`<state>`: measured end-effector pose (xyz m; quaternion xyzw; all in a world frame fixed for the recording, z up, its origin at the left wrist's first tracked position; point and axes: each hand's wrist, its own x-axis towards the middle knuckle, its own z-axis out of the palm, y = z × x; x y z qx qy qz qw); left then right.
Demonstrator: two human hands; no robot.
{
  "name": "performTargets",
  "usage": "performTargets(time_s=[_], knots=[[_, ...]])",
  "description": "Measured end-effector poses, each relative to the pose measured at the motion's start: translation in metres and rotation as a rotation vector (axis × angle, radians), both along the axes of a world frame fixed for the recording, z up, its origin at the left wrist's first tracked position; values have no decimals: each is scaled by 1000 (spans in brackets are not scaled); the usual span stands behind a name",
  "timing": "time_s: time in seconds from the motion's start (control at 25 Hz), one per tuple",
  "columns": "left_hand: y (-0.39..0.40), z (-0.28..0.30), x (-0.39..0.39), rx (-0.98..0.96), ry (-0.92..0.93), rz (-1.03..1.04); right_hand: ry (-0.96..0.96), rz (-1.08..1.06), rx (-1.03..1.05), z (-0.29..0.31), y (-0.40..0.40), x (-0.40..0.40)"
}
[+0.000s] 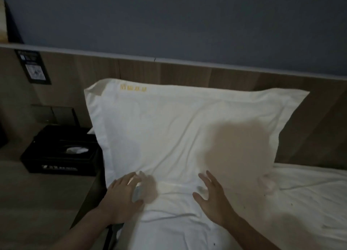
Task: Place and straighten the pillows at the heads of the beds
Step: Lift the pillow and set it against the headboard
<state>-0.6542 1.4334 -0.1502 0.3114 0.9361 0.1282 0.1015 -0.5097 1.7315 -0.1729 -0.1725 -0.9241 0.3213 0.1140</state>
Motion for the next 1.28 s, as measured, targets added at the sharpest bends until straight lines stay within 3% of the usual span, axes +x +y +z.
performTargets(time_s=[0.2,0.32,0.4,0.52,0.76,0.92,1.04,1.12,1.28], knots=[[-12,-67,38,-41,-169,-15,-154,-112,-128,-77,-78,30],[-16,-107,41,13,-330,-68,-279,-188,79,-112,-112,37],[-19,-134,37,57,-439,-88,-207,-228,171,-127,-114,32],[-21,-165,33,160,-545,-80,-112,-220,225,-144,-106,27],[-9,-186,21,162,-674,-76,-300,-248,295,-154,-95,20],[-13,-157,9,-53,-586,-161,-511,-297,258,-112,-115,6],[-46,-102,-7,-113,-762,-256,-661,-373,-17,-57,-132,-15],[-80,-46,-18,-128,-862,-196,-595,-425,-266,-12,-158,-22],[-145,90,-33,-111,-799,-141,-456,-545,-686,111,-248,-12]])
